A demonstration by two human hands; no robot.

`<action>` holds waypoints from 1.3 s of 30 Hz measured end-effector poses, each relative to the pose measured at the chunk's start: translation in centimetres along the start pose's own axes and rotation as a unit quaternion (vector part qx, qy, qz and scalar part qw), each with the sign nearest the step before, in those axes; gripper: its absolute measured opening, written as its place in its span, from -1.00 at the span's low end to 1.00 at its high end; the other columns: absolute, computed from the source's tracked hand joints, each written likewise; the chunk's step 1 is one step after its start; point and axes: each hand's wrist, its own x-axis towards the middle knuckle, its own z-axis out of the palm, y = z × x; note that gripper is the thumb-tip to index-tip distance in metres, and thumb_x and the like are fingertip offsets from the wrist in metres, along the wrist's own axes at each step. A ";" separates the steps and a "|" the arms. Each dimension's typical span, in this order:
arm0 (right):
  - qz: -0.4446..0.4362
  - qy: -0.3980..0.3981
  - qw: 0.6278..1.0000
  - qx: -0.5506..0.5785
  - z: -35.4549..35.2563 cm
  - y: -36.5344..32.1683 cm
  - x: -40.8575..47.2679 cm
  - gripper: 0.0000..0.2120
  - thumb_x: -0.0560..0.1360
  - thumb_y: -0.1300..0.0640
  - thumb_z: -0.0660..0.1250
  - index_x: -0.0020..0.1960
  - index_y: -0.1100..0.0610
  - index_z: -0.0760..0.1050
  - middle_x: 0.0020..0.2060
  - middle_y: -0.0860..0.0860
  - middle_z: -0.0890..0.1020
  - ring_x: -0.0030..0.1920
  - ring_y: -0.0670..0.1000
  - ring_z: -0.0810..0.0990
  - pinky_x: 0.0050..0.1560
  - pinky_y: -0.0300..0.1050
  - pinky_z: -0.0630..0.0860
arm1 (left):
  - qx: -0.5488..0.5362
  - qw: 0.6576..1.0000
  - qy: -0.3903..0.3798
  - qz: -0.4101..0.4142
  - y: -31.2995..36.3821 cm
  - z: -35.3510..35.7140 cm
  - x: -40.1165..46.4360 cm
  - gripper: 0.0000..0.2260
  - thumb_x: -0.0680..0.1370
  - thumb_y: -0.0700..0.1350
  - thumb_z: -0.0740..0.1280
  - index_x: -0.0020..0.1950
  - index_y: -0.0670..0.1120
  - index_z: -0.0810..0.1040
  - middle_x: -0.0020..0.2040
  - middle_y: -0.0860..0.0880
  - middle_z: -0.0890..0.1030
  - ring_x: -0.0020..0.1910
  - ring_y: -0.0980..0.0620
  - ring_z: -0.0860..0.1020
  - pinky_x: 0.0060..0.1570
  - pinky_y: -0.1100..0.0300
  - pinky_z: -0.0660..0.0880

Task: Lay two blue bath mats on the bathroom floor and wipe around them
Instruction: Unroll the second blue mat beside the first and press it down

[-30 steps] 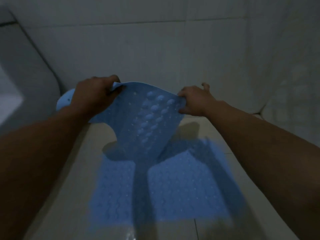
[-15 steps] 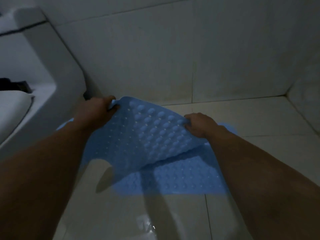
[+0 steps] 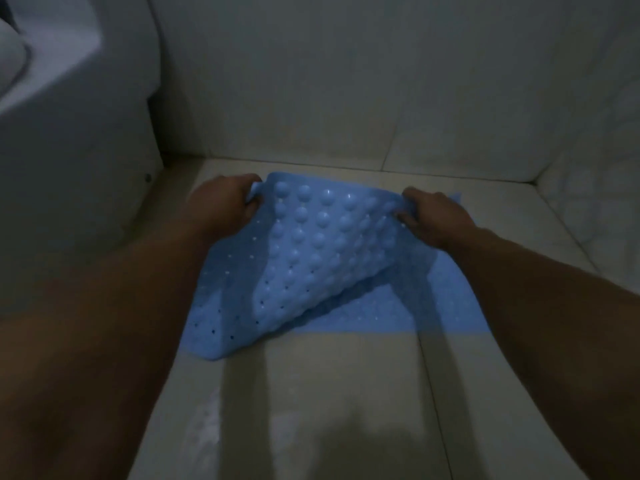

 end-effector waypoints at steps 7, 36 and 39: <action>0.054 -0.136 0.987 -0.062 -7.6 -1.5 -4.3 -0.51 0.56 -0.07 0.44 0.38 0.18 0.53 0.30 0.19 0.60 0.27 0.21 0.57 0.27 -0.02 0.43 | -0.045 0.987 -0.148 -0.035 2.2 -5.1 0.5 -0.60 0.58 0.13 0.44 0.10 -0.23 0.65 0.06 -0.29 0.67 0.04 -0.21 0.63 0.08 0.01 0.50; 0.396 -0.118 0.910 0.042 23.7 -1.7 -28.2 -0.01 0.33 -0.70 -0.16 0.58 -0.26 -0.38 0.61 -0.05 -0.38 0.62 0.14 -0.32 0.43 0.60 -0.20 | 0.064 0.972 -0.221 -0.033 11.2 24.9 -29.4 -0.04 0.43 0.61 0.05 0.66 0.03 0.22 0.69 -0.17 0.06 0.66 -0.30 -0.01 0.50 -0.47 0.02; 0.396 -0.133 0.907 0.052 23.7 -0.7 -27.0 0.00 0.32 -0.71 -0.16 0.58 -0.26 -0.41 0.58 -0.06 -0.44 0.61 0.15 -0.38 0.41 0.62 -0.23 | 0.062 0.973 -0.219 -0.036 11.2 25.2 -28.6 -0.04 0.43 0.63 0.02 0.66 0.05 0.21 0.69 -0.17 0.06 0.66 -0.30 -0.01 0.50 -0.46 -0.02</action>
